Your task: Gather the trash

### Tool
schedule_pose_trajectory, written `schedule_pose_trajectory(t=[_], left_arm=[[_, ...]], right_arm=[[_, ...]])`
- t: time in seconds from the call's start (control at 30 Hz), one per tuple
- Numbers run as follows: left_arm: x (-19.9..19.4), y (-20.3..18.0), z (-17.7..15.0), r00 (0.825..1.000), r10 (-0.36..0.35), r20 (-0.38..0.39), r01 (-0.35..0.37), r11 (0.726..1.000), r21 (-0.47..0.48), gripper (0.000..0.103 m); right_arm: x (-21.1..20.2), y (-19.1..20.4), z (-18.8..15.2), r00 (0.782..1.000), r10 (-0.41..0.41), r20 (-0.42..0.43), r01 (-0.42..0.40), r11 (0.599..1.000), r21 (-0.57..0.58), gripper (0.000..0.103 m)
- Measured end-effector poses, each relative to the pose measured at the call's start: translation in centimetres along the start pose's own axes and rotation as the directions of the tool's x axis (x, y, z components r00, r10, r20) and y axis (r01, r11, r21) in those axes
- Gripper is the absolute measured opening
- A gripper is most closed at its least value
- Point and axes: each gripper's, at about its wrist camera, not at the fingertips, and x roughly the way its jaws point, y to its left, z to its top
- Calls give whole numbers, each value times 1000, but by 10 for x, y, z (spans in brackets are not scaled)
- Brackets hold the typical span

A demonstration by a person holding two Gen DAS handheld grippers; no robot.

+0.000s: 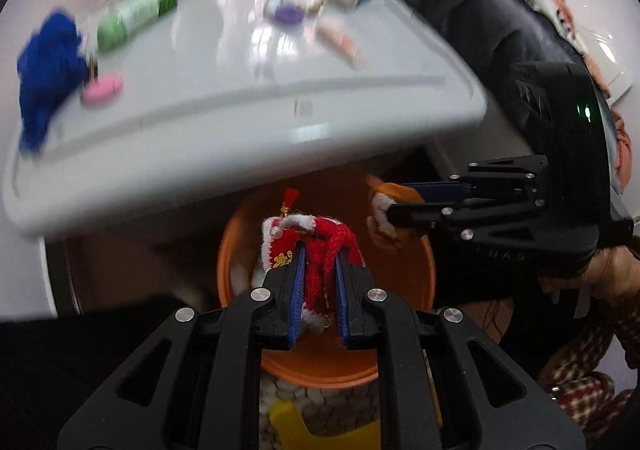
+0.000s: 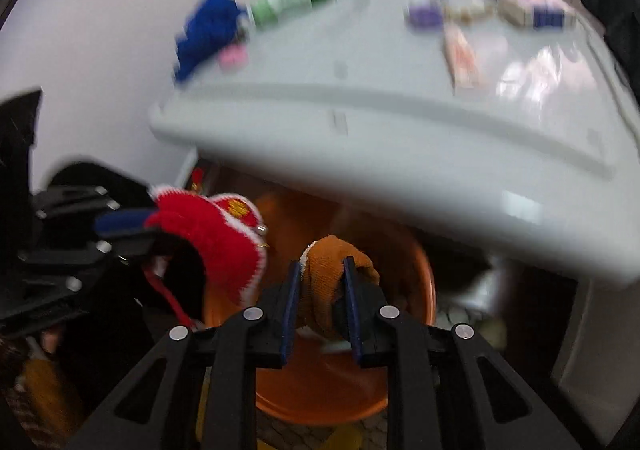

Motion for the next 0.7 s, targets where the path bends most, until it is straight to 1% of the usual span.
schedule_pose_trajectory(t=[0.03, 0.07, 0.1, 0.13, 0.17, 0.2, 0.23, 0.27, 0.33, 0.43, 0.5, 0.57, 0.6, 0.63, 0.67, 0.7], left_arm=[[7, 0, -7, 1000, 18, -24, -18, 1000, 0, 18], [11, 0, -11, 999, 29, -42, -29, 1000, 2, 27], [13, 1, -14, 997, 41, -61, -42, 999, -4, 35], [13, 2, -15, 996, 53, -66, -53, 999, -5, 47], [10, 2, -14, 995, 79, -56, -79, 997, -1, 56], [5, 2, -13, 994, 104, -34, -104, 995, 3, 60], [-2, 1, -12, 993, 121, -5, -121, 993, 5, 66], [-9, 2, -10, 991, 133, 29, -133, 991, 0, 68], [-21, 4, -6, 988, 135, 81, -134, 991, -20, 69], [-35, 8, -2, 982, 129, 139, -124, 991, -46, 70], [-43, 9, -1, 976, 132, 173, -125, 991, -54, 70], [-48, 9, 3, 970, 138, 198, -130, 990, -55, 73], [-49, 12, 6, 968, 144, 207, -135, 989, -57, 73], [-51, 11, 9, 964, 147, 221, -137, 989, -61, 73], [-52, 11, 12, 962, 146, 230, -135, 989, -63, 73], [-51, 11, 15, 962, 145, 234, -133, 989, -63, 73]], right_arm=[[5, 0, -4, 1000, -8, -13, 8, 1000, 6, 34], [9, 0, -5, 999, 8, -36, -7, 1000, 16, 48], [9, 1, -5, 999, 9, -40, -8, 1000, 14, 60], [7, 1, -4, 1000, -2, -27, 2, 1000, 7, 62], [4, 1, -1, 1000, 1, -18, -1, 1000, 8, 66], [0, 0, 1, 1000, 13, -6, -13, 1000, 16, 72], [-4, -1, 2, 1000, 20, 14, -21, 999, 29, 75], [-10, -4, 4, 999, 26, 36, -27, 999, 43, 82], [-22, -9, 8, 996, 33, 84, -39, 997, 66, 85], [-44, -20, 19, 986, 50, 162, -70, 991, 118, 90], [-65, -29, 26, 970, 49, 238, -87, 984, 152, 94], [-88, -35, 33, 947, 16, 320, -72, 984, 163, 94], [-102, -36, 37, 931, 4, 366, -66, 985, 157, 94], [-122, -36, 44, 902, -24, 430, -42, 989, 145, 94], [-139, -38, 46, 882, -50, 469, -17, 990, 137, 94], [-157, -36, 53, 848, -89, 523, 26, 992, 127, 95]])
